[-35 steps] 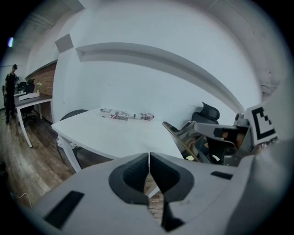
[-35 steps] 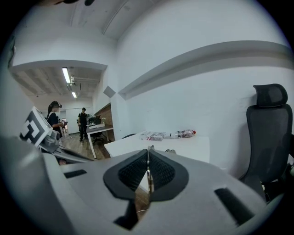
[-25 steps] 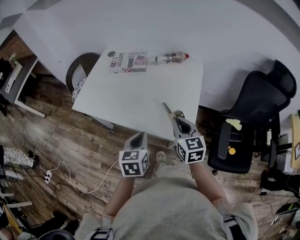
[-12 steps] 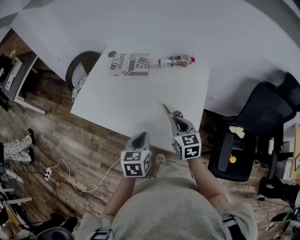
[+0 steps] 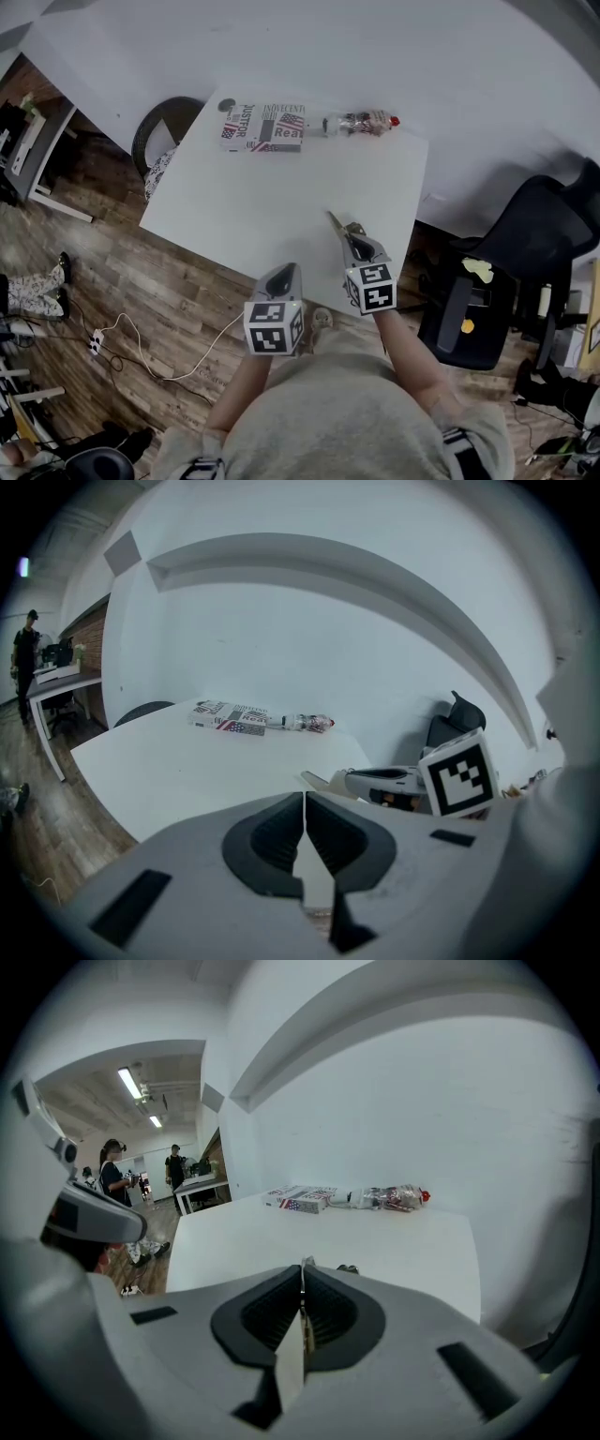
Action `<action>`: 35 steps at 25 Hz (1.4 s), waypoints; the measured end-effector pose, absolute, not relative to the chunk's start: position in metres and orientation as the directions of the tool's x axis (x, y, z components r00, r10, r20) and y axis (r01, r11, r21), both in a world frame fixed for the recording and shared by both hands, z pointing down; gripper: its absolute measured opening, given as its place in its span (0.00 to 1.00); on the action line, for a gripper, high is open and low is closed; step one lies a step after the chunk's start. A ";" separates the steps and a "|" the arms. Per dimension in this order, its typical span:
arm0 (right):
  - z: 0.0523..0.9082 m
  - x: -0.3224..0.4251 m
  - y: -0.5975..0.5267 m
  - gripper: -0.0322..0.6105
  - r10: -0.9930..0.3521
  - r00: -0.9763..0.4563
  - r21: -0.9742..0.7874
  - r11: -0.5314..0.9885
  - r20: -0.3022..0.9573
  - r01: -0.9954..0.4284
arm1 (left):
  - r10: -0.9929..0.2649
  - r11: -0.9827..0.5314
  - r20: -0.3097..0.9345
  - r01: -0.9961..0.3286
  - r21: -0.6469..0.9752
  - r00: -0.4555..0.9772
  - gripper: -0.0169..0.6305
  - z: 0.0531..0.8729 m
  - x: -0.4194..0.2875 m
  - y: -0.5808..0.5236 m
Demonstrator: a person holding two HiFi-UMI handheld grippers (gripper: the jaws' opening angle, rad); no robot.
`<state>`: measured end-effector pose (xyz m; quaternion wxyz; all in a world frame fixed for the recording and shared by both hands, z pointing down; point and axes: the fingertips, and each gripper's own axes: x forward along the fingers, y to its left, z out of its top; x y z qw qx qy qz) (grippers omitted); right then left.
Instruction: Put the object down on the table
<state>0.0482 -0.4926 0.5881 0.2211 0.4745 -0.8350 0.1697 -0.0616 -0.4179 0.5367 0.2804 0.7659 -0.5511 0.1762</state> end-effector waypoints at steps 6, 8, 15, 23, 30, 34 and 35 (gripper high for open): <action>0.604 0.050 -0.496 0.07 -0.698 -0.442 -0.067 0.494 0.563 -0.867 | -0.745 -0.237 0.580 -0.944 0.230 0.329 0.04 0.539 -0.060 -0.423; 0.606 0.051 -0.496 0.07 -0.696 -0.442 -0.070 0.493 0.566 -0.867 | -0.743 -0.239 0.582 -0.944 0.229 0.330 0.04 0.541 -0.059 -0.423; 0.607 0.052 -0.499 0.07 -0.693 -0.448 -0.071 0.500 0.565 -0.863 | -0.734 -0.249 0.590 -0.942 0.226 0.336 0.04 0.543 -0.054 -0.425; 0.610 0.063 -0.506 0.09 -0.687 -0.438 -0.057 0.502 0.580 -0.863 | -0.730 -0.257 0.596 -0.942 0.217 0.336 0.04 0.543 -0.053 -0.424; 0.620 0.080 -0.514 0.13 -0.686 -0.409 -0.030 0.492 0.602 -0.870 | -0.727 -0.267 0.596 -0.940 0.211 0.341 0.04 0.542 -0.049 -0.421; 0.624 0.087 -0.519 0.15 -0.683 -0.403 -0.041 0.480 0.609 -0.876 | -0.724 -0.273 0.598 -0.939 0.209 0.344 0.04 0.542 -0.047 -0.419; 0.625 0.088 -0.519 0.16 -0.683 -0.401 -0.042 0.478 0.611 -0.877 | -0.722 -0.274 0.600 -0.939 0.208 0.344 0.04 0.543 -0.046 -0.418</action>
